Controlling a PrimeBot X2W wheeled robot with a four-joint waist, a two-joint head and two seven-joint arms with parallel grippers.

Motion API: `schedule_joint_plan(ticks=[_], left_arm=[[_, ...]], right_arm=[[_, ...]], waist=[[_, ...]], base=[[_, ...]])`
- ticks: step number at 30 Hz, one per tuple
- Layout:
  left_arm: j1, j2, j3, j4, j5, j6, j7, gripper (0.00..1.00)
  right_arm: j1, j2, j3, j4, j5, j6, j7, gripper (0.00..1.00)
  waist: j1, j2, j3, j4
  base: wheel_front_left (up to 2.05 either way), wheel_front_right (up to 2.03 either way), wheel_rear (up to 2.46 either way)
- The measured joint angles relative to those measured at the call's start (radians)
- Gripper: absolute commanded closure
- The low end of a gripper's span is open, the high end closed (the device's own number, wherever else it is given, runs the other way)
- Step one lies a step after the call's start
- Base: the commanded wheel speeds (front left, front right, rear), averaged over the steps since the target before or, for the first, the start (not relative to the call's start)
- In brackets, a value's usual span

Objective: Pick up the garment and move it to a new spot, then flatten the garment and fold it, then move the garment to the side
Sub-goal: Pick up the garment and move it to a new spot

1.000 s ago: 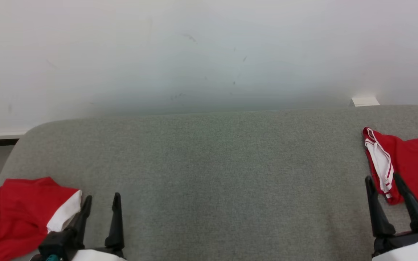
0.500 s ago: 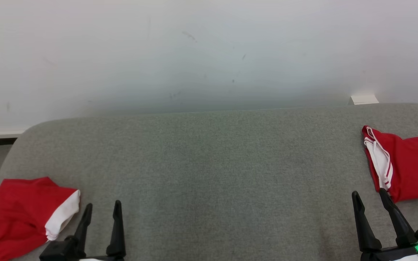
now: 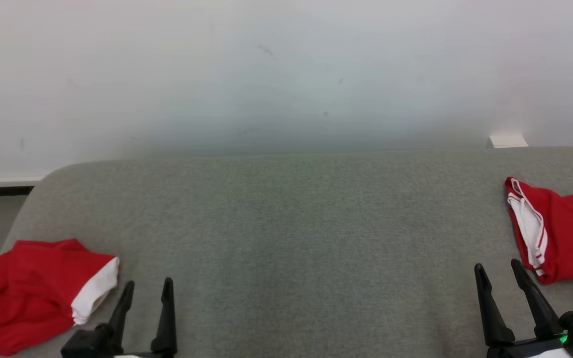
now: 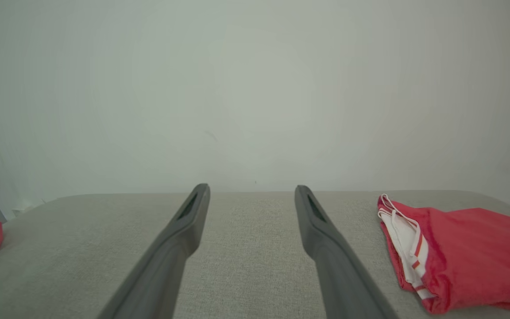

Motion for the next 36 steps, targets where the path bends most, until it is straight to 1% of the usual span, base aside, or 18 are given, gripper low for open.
schedule_joint_plan(ticks=[4,8,14,22,26,30,33,36], left_arm=[[-0.012,0.000,0.006,0.008,0.006,-0.002,0.000,0.00],[-0.016,0.000,0.017,0.015,0.010,0.001,0.000,0.00],[-0.019,0.000,0.037,0.030,0.021,0.017,0.000,0.00],[-0.019,-0.001,0.049,0.047,0.035,0.014,0.000,0.00],[-0.029,0.001,0.050,0.058,0.036,0.007,0.000,0.00],[-0.051,0.005,0.052,0.070,0.039,0.006,0.000,0.00],[-0.072,0.009,0.055,0.082,0.038,0.009,0.000,0.00],[-0.112,0.015,0.062,0.088,0.015,0.001,0.041,0.00]], right_arm=[[0.000,0.001,0.013,0.001,-0.001,0.000,0.000,0.00],[0.000,0.003,0.033,0.005,0.000,0.000,0.000,0.00],[-0.011,0.013,0.060,0.010,0.002,0.000,0.000,0.00],[-0.021,0.034,0.091,0.026,0.005,0.000,0.000,0.00],[-0.035,0.040,0.104,0.031,0.007,0.000,0.000,0.00],[-0.040,0.043,0.104,0.033,0.009,0.000,0.000,0.00],[-0.041,0.043,0.106,0.035,0.009,0.000,0.000,0.00],[-0.044,0.043,0.107,0.033,0.009,0.000,0.000,0.00]], waist=[[0.0000,0.0000,-0.003,0.033],[0.0000,0.0000,-0.006,0.085],[0.0001,0.0000,-0.013,0.182],[0.0001,0.0000,-0.024,0.323],[0.0000,0.0000,-0.024,0.377],[0.0001,0.0000,-0.017,0.403],[0.0001,0.0000,-0.011,0.403],[0.0001,0.0000,-0.007,0.394]], base=[[0.00,0.00,0.00],[0.00,0.00,0.00],[0.00,0.00,0.00],[0.00,0.00,0.00],[0.00,0.00,0.00],[0.00,0.00,0.00],[0.00,0.00,0.00],[0.00,0.00,0.00]])
